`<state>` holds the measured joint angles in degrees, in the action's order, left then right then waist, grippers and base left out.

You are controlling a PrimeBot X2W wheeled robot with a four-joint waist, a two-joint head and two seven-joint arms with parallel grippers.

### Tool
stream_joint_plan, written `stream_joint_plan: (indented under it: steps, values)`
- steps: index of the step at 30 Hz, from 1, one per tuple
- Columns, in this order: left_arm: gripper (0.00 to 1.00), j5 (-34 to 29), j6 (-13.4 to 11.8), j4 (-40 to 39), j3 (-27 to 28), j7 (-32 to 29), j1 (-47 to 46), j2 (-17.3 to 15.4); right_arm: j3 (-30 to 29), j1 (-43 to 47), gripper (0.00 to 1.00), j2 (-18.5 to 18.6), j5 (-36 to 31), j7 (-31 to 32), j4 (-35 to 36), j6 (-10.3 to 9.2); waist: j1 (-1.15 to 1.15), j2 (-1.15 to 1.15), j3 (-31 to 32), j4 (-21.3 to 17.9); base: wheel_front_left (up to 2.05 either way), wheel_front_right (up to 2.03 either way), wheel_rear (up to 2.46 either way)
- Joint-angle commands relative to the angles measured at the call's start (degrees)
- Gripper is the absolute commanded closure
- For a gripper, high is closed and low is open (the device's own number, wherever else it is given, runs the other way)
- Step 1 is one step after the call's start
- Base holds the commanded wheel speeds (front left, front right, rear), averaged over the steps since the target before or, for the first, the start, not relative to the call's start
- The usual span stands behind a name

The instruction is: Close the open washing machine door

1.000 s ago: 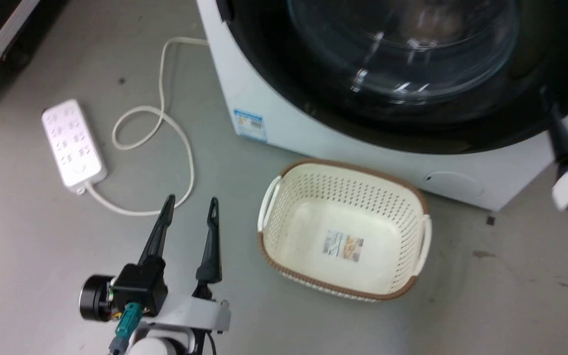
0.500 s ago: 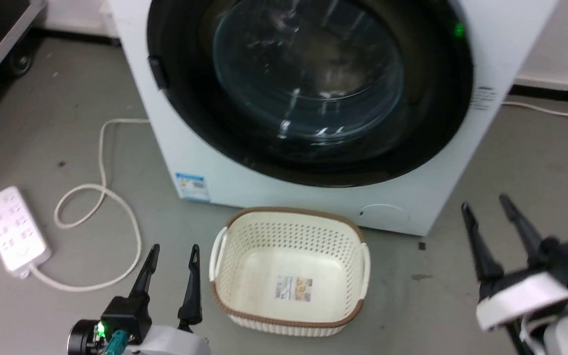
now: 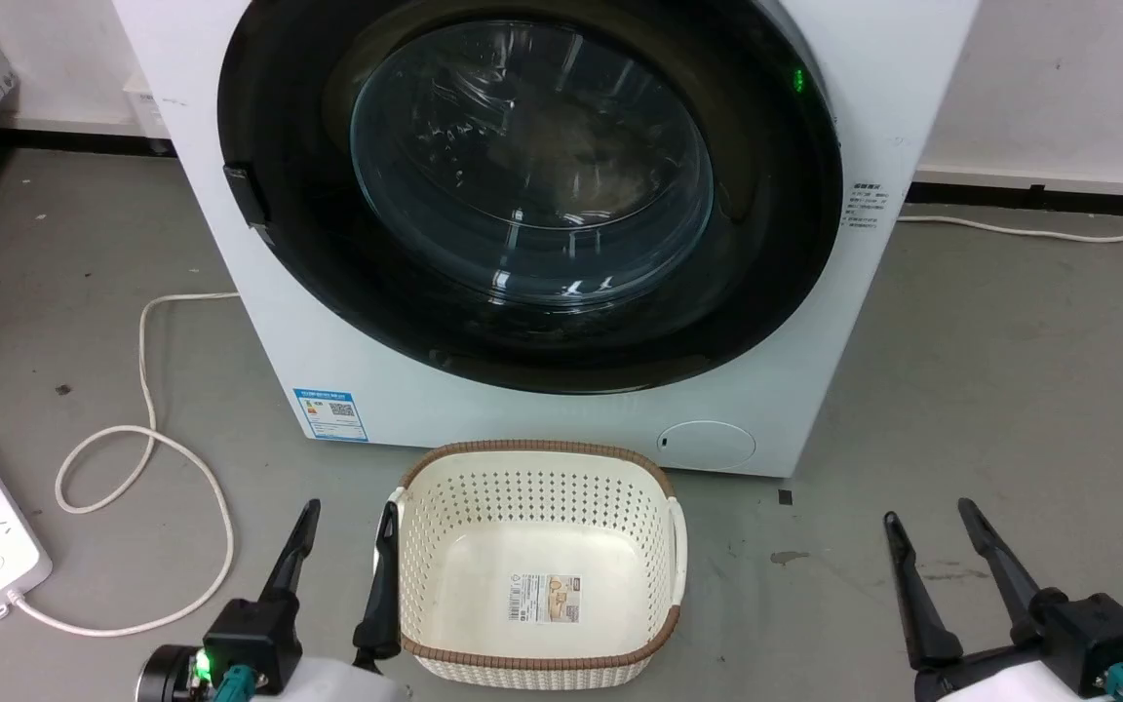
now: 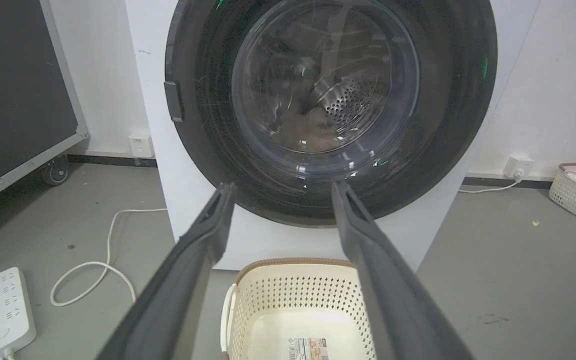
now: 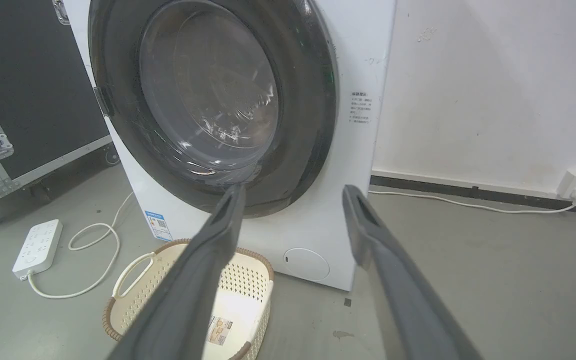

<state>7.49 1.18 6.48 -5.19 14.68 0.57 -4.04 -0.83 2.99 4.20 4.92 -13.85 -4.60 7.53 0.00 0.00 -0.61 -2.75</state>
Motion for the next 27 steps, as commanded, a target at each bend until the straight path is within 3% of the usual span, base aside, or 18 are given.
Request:
stream_joint_plan:
  steps: [1, 3, 4, 27]
  values:
    - [0.00, -0.15, 0.21, -0.12, -0.09, 0.31, 1.07, 0.13, -0.09, 0.68, 0.00, -0.60, -0.05, -0.49, 0.22, -0.04, 0.00, 0.00, 0.03, 0.07, 0.00, 0.00, 0.00]
    - [0.00, -0.18, 0.31, -0.15, -0.16, 0.31, 1.13, 0.17, -0.07, 0.62, 0.00, -0.70, 0.12, -0.51, 0.16, -0.04, 0.00, 0.00, 0.06, 0.11, 0.00, 0.00, 0.00]
    - [1.00, -0.09, 0.07, -0.03, -0.06, -0.04, 0.64, 0.04, 0.04, -0.02, 1.00, -0.53, 0.17, -0.15, -0.04, 0.00, 0.00, 0.00, 0.07, 0.10, 0.00, 0.00, 0.00]
    - [1.00, -1.24, -0.18, -1.03, 0.79, -2.36, 0.45, 0.20, 0.16, -0.49, 1.00, -0.65, -0.62, 2.05, 0.66, -0.01, 0.00, 0.00, 0.16, 0.51, 0.00, 0.00, 0.00]
